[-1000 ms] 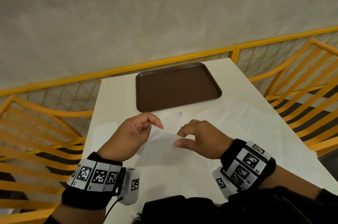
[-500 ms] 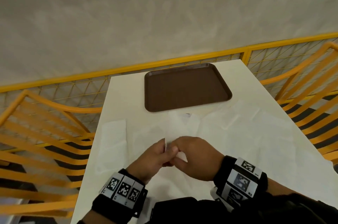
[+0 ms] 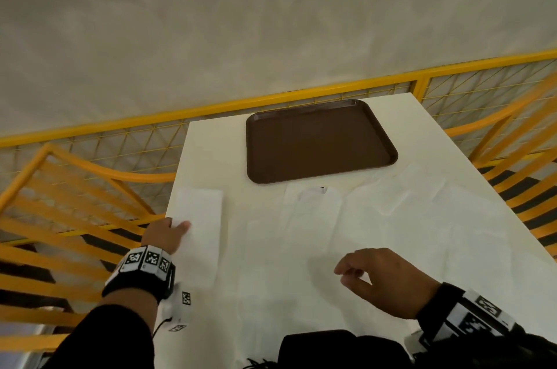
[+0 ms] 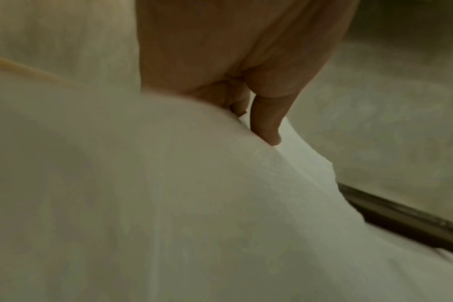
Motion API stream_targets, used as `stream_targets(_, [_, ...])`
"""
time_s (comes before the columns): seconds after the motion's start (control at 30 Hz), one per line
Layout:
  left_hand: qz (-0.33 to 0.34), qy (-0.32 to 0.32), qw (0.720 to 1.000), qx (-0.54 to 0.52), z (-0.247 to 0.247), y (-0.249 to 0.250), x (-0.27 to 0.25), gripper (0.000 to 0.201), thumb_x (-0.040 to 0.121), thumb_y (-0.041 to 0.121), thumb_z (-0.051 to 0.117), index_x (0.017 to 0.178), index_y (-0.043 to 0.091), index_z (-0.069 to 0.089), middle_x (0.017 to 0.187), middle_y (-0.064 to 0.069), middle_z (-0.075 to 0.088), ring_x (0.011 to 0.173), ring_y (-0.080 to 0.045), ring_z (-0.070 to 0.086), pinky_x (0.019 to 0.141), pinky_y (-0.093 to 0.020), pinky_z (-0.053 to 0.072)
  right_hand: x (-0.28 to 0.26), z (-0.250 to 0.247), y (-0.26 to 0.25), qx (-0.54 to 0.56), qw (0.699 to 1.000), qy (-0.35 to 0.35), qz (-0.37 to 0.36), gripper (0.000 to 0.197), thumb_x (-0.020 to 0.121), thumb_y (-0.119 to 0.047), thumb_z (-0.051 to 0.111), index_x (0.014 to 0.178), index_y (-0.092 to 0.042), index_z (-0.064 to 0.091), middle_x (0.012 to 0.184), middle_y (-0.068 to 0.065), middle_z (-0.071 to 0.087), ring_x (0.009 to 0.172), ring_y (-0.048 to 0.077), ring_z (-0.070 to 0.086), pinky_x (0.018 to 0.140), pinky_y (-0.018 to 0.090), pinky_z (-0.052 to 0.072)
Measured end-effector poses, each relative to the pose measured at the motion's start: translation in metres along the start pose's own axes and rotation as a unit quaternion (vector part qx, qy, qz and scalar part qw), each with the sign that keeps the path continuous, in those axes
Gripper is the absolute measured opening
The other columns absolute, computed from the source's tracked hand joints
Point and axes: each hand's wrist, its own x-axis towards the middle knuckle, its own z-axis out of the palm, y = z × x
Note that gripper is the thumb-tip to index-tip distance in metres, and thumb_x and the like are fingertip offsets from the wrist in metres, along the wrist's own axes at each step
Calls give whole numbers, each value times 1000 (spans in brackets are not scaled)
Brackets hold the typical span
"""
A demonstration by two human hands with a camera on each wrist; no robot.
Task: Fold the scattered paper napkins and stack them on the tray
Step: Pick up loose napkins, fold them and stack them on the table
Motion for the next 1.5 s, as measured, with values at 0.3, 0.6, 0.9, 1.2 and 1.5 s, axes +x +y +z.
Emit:
stream_targets(0.3, [-72,-2,997,36,16,-8,36,69,87,48,58,133,-1,46,140,-20,46,127,-38,44,105,-46,36,-2,7,15,-67,994,-64,53,34,92,-51,42,121,-39,55,121,-21,54,109,-3,45,97,14,32])
stream_targets(0.6, [168,-32,982,86,64,69,-36,17,84,45,59,88,28,58,108,-3,65,107,-28,59,91,-34,46,-6,25,25,-143,977,-138,72,39,91,-49,47,129,-41,51,155,-13,20,137,14,21,110,34,28])
stream_targets(0.9, [133,-151,980,-1,124,128,-88,38,79,36,69,103,10,57,101,-5,63,97,-24,60,86,-30,46,-11,26,27,-142,977,-148,63,45,92,-45,48,137,-37,44,157,-10,15,140,18,17,113,39,27])
stream_targets(1.2, [450,-48,892,-1,93,142,-120,27,86,21,63,110,33,63,72,17,40,72,-5,45,70,-15,35,-3,-18,42,41,981,149,119,90,80,-49,67,148,-36,10,154,-9,24,138,14,27,112,24,20])
stream_targets(1.5, [470,-55,873,-122,72,143,-125,33,78,9,73,95,36,65,75,12,45,71,-6,47,72,-13,40,34,-72,35,99,961,214,147,38,77,-36,76,110,-23,63,97,-9,60,92,11,56,80,22,41])
